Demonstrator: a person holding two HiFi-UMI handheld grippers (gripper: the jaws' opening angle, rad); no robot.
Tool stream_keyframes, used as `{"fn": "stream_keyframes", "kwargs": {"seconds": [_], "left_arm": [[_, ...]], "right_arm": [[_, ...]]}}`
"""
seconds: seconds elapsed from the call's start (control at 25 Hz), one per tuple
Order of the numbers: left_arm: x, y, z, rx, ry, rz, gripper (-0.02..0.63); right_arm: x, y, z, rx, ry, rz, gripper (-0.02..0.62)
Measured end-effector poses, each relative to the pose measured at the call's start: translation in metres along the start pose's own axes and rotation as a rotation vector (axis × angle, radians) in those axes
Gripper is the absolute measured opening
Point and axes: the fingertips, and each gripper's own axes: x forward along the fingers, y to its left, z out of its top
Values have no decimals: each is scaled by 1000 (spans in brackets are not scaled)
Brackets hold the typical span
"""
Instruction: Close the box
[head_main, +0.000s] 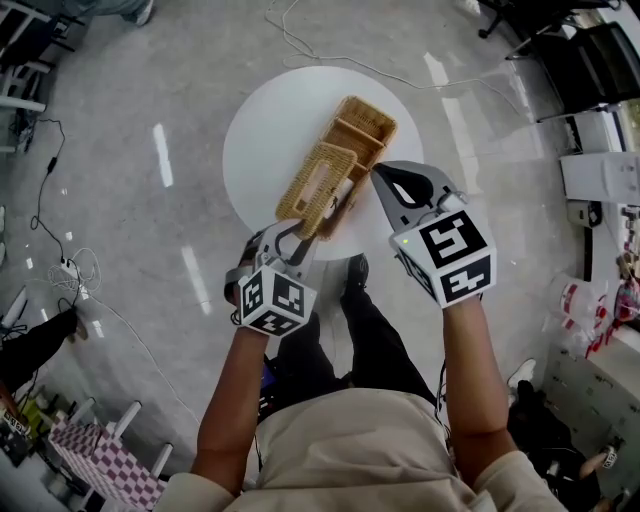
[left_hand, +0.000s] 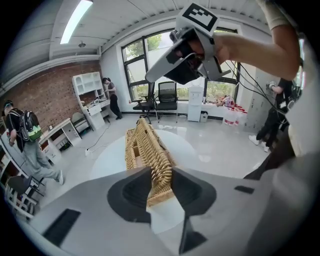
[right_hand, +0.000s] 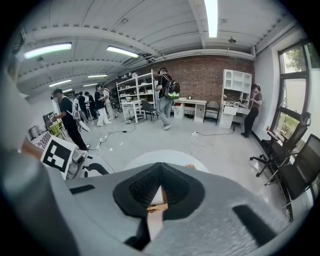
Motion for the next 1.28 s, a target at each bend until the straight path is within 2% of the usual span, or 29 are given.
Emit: {"fn": "stream_keyframes", "kwargs": {"seconds": [0.28,0.6,1.0,1.16,1.28], "left_arm": [[-3,-23,18,36,2,-76,92],[-35,-15,52,30,-67,-74,92],[-117,20,122,-8,-271,3,92],[-160,38,151,-65,-402,29,92],[-198,50,174,-141,-516,24,91]], "right_arm": [[-8,-7,9,7,-13,-12,-6],[-20,-6,21,6,-25,-23,-6],[-52,10,53,-24,-78,-18,-6],[-72,16,78,-38,-127,-16,-6],[-90,22,94,-57,-157,-13,-6]]}}
